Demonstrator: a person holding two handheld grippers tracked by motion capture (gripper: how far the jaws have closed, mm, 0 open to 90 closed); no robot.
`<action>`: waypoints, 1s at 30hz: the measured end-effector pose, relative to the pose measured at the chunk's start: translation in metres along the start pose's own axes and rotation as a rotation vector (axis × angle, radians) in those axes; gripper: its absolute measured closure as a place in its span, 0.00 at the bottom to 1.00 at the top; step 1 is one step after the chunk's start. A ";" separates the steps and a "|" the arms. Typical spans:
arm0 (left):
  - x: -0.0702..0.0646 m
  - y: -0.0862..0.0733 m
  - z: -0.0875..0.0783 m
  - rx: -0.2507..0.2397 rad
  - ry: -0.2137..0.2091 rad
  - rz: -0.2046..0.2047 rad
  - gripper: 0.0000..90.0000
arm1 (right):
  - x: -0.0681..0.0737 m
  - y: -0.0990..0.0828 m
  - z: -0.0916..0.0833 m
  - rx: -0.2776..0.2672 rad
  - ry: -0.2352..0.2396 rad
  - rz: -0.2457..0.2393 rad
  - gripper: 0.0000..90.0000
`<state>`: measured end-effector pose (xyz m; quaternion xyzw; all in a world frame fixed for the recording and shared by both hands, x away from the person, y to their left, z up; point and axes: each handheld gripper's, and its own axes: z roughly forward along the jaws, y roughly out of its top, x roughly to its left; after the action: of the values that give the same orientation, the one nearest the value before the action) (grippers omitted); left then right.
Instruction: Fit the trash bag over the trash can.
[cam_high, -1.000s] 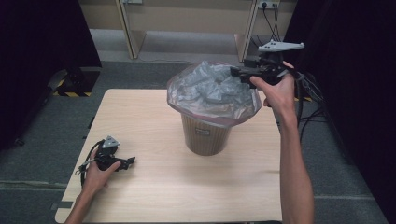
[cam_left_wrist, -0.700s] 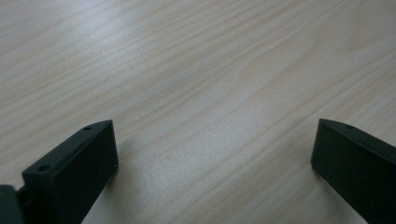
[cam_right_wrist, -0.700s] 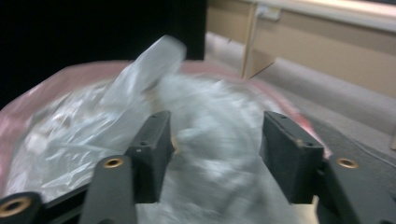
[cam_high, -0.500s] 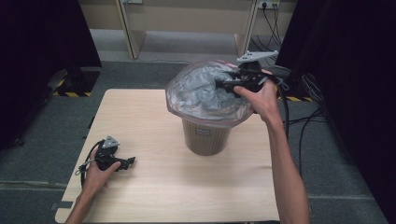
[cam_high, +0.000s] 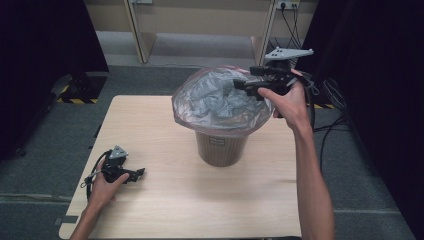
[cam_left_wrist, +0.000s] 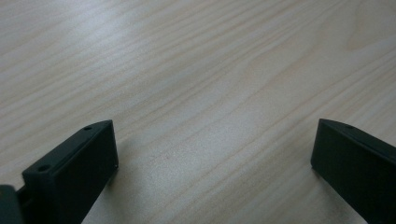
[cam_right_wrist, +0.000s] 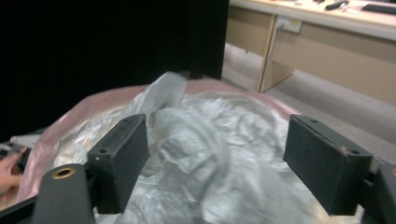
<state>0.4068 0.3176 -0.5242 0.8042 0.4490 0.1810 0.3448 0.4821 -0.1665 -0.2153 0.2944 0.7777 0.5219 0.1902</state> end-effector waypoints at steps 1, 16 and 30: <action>0.000 0.000 0.000 0.000 -0.001 0.000 0.00 | -0.003 0.001 -0.005 -0.008 -0.010 0.003 0.23; -0.012 0.011 -0.010 -0.040 -0.072 -0.031 0.12 | -0.065 -0.037 -0.026 0.098 -0.282 0.128 0.27; -0.044 0.071 -0.061 -0.277 -0.189 0.064 0.16 | -0.073 -0.052 0.000 0.172 -0.268 0.131 0.31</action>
<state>0.3889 0.2793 -0.4301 0.7762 0.3596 0.1755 0.4873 0.5234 -0.2291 -0.2644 0.4268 0.7662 0.4208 0.2319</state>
